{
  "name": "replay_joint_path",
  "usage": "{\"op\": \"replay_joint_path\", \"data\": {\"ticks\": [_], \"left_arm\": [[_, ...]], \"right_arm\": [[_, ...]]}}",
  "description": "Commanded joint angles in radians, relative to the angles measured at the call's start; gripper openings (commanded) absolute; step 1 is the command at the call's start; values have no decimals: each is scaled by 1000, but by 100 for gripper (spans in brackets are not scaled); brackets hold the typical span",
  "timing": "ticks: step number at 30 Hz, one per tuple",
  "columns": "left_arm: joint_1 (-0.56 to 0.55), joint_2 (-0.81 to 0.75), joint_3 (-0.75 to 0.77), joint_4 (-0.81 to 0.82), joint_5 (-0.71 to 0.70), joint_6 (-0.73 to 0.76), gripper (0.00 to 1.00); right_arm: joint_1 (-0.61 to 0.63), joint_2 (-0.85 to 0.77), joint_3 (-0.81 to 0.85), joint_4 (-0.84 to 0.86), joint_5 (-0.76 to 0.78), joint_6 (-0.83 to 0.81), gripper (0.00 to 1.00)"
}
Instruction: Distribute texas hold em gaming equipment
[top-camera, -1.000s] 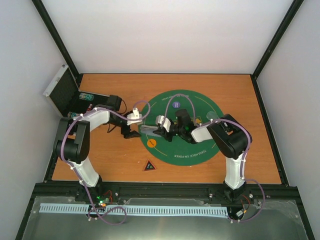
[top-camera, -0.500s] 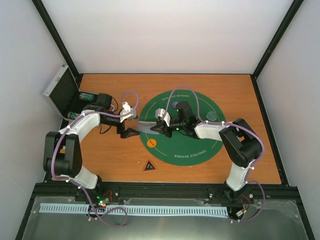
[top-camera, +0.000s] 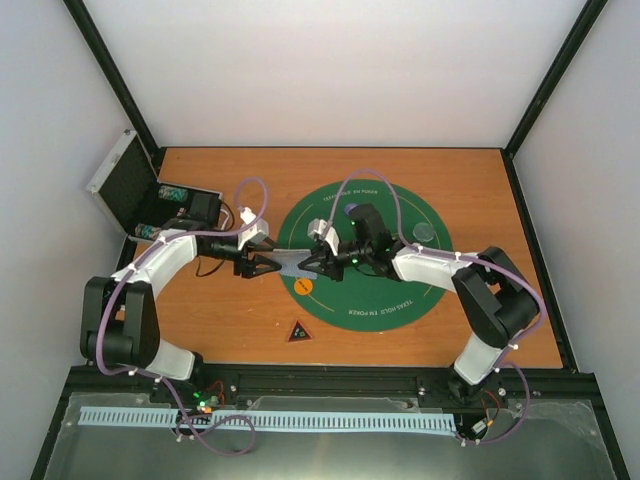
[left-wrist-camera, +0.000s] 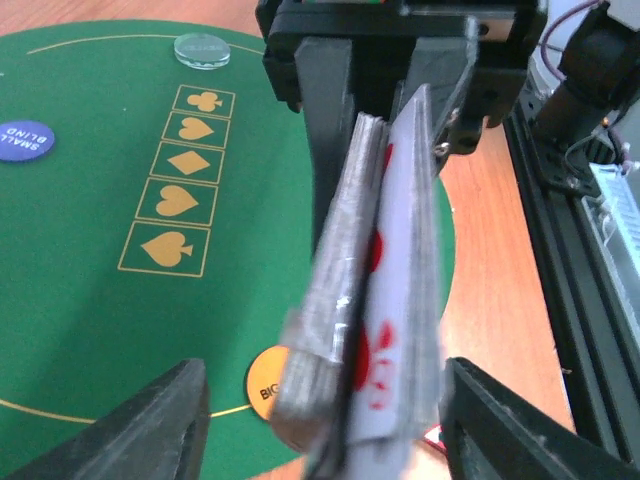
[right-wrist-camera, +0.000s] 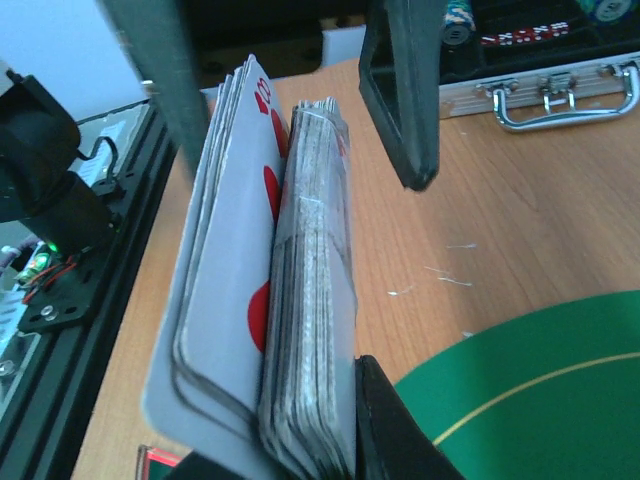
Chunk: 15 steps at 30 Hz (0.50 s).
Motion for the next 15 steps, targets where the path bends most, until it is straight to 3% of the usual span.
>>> {"op": "replay_joint_path", "data": {"ticks": [1,7,9,12,15], "left_arm": [[-4,22,21,-12,82,7,55],[-5,5,-21,6,100,33,28],[-4,17,-21,-10,118,40,30],[-9,47,-26,-58,161,98,48],[-16,63,-40,-16,153,59,49]], "right_arm": [[24,-38,-7,-21,-25,-3,3],[24,-30,10,-37,-33,-12,3],[24,-21,19,-44,-31,-6,3],[24,-6,30,-42,-29,7,3],[24,8,39,-39,-29,16,3]]}}
